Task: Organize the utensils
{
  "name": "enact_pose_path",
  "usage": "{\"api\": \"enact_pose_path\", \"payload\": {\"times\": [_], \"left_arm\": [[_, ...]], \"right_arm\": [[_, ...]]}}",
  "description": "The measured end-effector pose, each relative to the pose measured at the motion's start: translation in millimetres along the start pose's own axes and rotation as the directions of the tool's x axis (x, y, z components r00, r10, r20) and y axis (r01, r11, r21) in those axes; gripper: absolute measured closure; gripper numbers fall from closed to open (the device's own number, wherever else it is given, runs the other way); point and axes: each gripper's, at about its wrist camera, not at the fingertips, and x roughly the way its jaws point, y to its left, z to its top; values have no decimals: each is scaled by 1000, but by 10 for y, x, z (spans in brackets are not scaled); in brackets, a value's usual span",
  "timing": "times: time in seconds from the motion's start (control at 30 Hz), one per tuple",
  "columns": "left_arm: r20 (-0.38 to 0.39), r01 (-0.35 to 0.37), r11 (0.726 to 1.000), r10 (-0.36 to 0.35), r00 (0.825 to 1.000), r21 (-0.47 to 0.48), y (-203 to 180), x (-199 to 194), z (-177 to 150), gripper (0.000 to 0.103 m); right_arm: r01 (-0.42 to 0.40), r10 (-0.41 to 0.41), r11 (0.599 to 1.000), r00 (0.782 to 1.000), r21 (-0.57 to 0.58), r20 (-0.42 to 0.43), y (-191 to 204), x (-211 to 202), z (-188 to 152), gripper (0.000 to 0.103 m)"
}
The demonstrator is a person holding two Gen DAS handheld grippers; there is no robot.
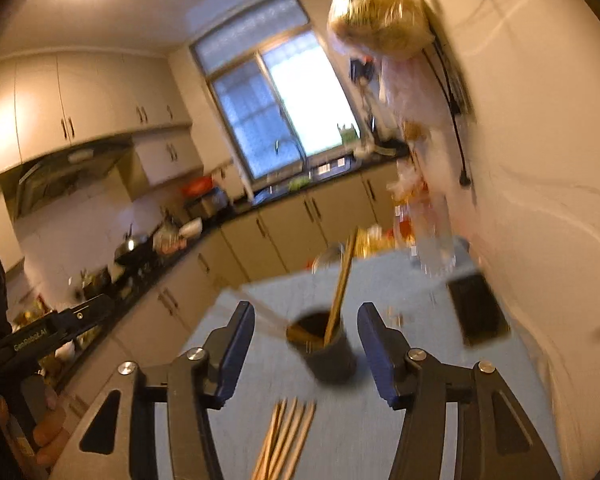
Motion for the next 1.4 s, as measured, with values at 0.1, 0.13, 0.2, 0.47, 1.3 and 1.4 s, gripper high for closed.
{"api": "enact_pose_path", "payload": {"times": [0.1,0.13,0.2,0.47,1.3,1.4], "left_arm": [[-97,-21,999,18,995,-37,198,100,-349,33],[-130,-23,999,16,991,-47,236,151,-438,33],[-199,-23,997,8,980,-74,301,295,-656,33],[-333,-1,996,-28,943,-86,249,672,-1034,33],[-420,18,993,-66,905,-118,294,1478,-1059,33],[-426,19,993,-69,902,-119,292,1523,-1059,33]], "right_arm": [[-11,11,1000,998,8,-69,12,-16,-275,46],[3,-2,1000,995,6,-100,18,14,-378,46],[-2,4,1000,988,13,-155,13,81,-564,47],[6,19,998,925,63,-379,-135,642,-1076,56],[88,-154,986,782,-138,-604,83,2185,-1119,83],[96,-171,984,767,-152,-619,115,2281,-1135,84]]}}
